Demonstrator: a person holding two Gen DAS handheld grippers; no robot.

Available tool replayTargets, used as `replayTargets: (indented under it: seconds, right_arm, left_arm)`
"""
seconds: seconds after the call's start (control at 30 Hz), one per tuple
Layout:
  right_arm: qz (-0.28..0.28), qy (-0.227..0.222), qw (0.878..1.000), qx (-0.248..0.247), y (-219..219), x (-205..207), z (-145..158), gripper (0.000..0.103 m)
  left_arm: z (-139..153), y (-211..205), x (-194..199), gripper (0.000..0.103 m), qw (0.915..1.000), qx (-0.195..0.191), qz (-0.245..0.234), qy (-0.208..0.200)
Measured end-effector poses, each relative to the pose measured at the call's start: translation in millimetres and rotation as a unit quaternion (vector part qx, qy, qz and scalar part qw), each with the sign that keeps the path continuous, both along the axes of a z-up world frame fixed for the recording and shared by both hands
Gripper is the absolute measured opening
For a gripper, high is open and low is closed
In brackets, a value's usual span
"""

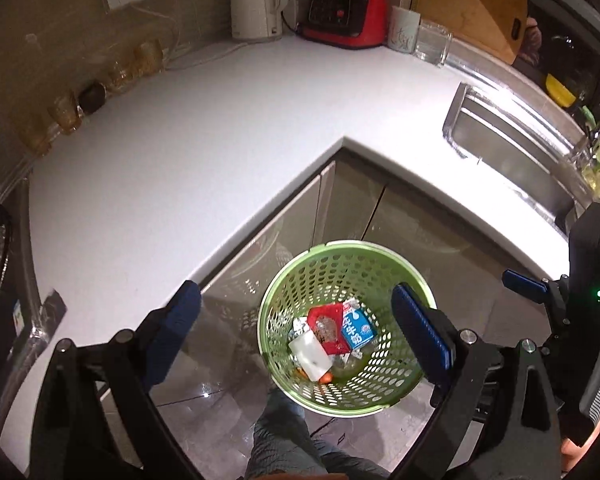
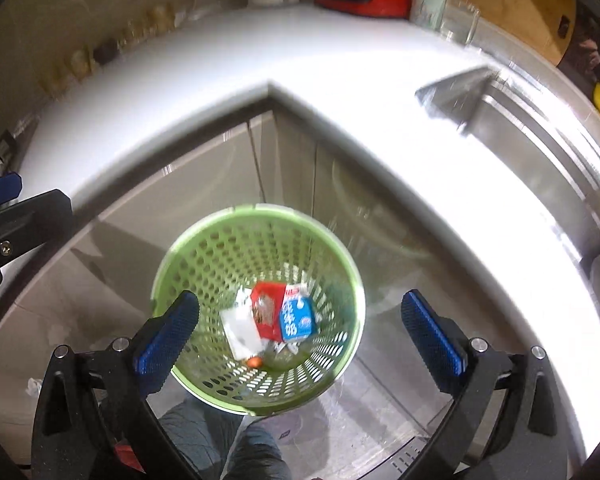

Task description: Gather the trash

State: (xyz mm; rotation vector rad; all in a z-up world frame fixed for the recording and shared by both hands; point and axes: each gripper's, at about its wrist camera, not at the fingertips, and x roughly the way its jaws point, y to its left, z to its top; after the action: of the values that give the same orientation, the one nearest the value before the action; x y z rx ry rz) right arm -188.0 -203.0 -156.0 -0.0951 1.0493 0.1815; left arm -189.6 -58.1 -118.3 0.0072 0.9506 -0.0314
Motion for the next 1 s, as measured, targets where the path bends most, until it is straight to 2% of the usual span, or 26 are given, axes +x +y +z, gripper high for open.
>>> replayTargets:
  seconds: [0.27, 0.43, 0.67, 0.87, 1.0]
  right_arm:
    - [0.005, -0.099, 0.995, 0.02, -10, -4, 127, 0.1]
    - [0.019, -0.158, 0.987, 0.033, -9, -13, 188, 0.1]
    - [0.045, -0.226, 0.973, 0.036, 1, -34, 242, 0.1]
    - [0.061, -0.264, 0.962, 0.046, 7, -49, 266, 0.101]
    - [0.065, -0.282, 0.956, 0.048, 8, -57, 273, 0.101]
  left_arm:
    - [114, 11, -13, 0.095, 0.995, -0.023, 0.044, -0.087]
    - [162, 22, -29, 0.095, 0.9866, -0.018, 0.087, -0.136]
    - [193, 37, -39, 0.095, 0.9766, -0.021, 0.135, -0.166]
    - [210, 40, -47, 0.095, 0.9696, -0.002, 0.155, -0.189]
    - [216, 41, -50, 0.095, 0.9683, 0.001, 0.157, -0.194]
